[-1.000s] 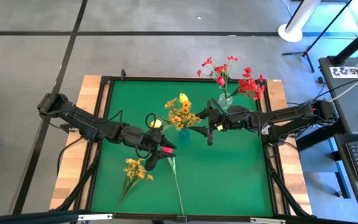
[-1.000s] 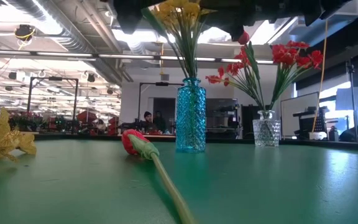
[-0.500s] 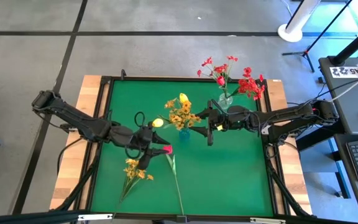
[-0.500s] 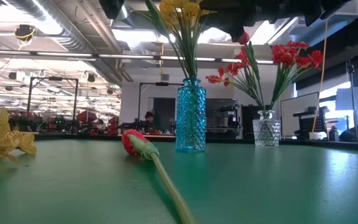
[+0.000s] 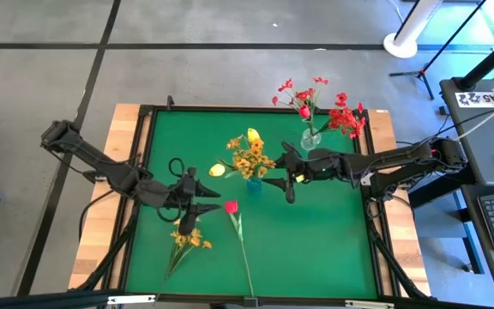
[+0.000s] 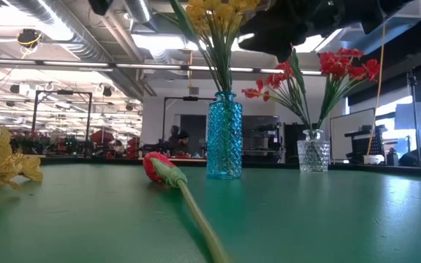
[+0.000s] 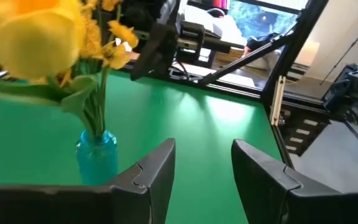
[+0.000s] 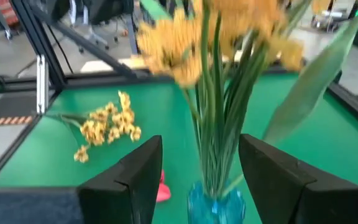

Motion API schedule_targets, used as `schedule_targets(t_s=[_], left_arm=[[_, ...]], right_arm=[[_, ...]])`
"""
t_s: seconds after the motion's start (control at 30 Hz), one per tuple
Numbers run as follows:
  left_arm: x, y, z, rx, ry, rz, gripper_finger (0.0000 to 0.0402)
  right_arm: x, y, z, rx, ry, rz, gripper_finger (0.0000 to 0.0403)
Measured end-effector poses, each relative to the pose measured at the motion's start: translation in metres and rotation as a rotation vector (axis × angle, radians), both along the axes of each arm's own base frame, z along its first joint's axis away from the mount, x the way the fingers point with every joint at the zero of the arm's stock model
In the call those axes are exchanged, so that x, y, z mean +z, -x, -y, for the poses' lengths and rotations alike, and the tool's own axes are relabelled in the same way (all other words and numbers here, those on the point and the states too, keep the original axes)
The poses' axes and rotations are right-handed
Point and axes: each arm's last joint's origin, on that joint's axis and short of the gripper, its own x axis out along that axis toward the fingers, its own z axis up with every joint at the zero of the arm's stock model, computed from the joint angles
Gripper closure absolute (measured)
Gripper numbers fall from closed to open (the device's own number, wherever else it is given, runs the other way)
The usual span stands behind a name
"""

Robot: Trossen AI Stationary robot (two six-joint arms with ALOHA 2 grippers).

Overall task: Sort flowers into vase by color
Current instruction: Put the yellow flower into the blue vase

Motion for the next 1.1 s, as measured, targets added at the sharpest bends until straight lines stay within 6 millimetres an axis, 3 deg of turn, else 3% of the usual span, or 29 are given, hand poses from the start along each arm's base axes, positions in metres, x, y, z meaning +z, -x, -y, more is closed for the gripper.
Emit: schedule_targets(t_s=[0.23,0.57,0.83,1.1], left_arm=[[-0.014,0.015,0.002,0.036,0.134,-0.166,0.0249],[-0.044,0.043,0.007,0.16,0.543,-0.601,0.0249],[-0.059,0.053,0.036,0.162,0.712,-0.796,0.0249],[-0.091,0.057,0.072,0.242,0.804,-1.041,0.0249]], right_arm=[[-0.004,0.011,0.0,-0.003,0.0,-0.166,0.0191],[0.015,0.026,0.001,-0.026,-0.012,-0.235,0.0191],[0.014,0.027,0.002,-0.034,-0.01,-0.244,0.0191],[0.013,0.028,0.002,-0.034,-0.01,-0.264,0.0191]])
